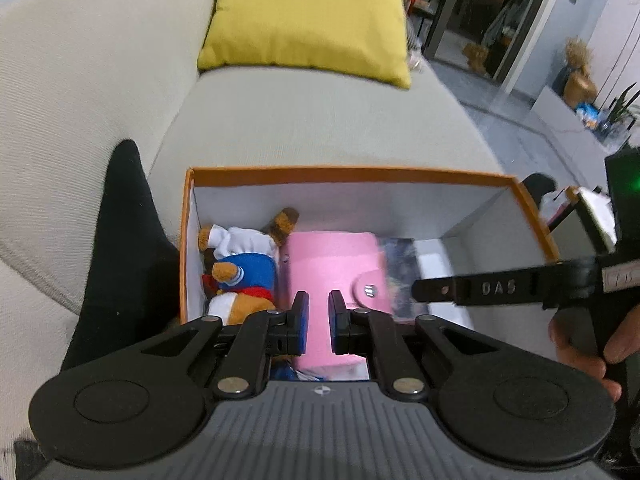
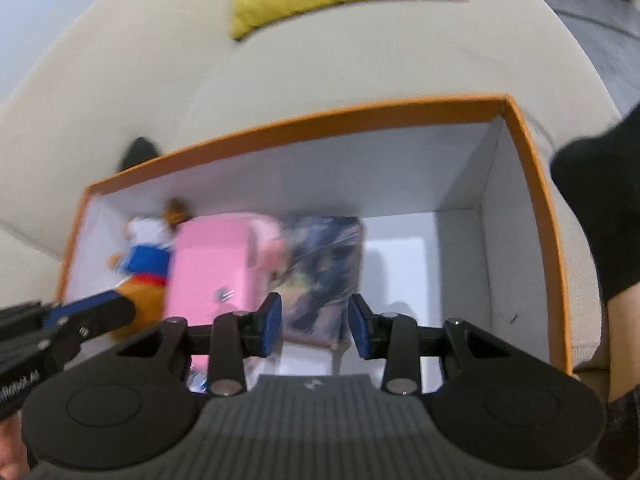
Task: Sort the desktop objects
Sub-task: 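Open both grippers to release the items in the box, then move both grippers back toward the spray can, compact mirror and white box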
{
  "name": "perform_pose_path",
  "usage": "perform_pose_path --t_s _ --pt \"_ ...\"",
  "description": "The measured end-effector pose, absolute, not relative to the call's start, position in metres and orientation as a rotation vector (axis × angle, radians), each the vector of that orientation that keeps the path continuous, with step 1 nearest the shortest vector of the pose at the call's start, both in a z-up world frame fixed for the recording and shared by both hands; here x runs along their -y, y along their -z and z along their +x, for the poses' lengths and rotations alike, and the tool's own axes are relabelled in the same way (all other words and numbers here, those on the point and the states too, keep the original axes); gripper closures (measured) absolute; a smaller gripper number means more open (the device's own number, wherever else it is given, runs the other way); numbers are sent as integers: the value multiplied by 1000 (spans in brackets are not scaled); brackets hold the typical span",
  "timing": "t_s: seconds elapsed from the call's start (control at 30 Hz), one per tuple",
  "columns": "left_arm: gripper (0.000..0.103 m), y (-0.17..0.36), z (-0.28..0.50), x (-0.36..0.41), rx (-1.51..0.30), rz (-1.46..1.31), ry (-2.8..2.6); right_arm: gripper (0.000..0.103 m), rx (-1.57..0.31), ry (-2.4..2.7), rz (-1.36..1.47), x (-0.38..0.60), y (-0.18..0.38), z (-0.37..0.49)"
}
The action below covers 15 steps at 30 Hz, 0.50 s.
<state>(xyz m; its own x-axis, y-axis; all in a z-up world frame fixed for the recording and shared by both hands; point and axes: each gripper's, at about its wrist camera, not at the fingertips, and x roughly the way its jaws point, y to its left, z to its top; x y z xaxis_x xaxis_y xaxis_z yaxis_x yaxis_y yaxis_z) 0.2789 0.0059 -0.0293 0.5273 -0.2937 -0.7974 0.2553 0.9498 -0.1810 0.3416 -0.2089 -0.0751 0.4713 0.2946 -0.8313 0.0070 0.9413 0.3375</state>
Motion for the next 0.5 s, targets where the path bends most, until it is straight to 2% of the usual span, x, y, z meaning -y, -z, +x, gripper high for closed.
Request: perform_pose_path --t_s 0.2,0.27,0.33,0.47,0.5 --pt "92 -4 221 -5 -868 -52 354 62 -887 -319 198 184 31 268" --pt "92 -12 201 -4 -843 -44 340 56 -825 -357 169 179 21 249" --pt "91 -19 181 -6 -812 -36 339 55 -779 -377 146 184 10 223" --pt "76 -24 146 -9 -771 -40 354 52 -726 -413 129 184 1 177" --pt "75 -23 138 -8 -763 -32 356 50 -713 -424 121 183 2 168"
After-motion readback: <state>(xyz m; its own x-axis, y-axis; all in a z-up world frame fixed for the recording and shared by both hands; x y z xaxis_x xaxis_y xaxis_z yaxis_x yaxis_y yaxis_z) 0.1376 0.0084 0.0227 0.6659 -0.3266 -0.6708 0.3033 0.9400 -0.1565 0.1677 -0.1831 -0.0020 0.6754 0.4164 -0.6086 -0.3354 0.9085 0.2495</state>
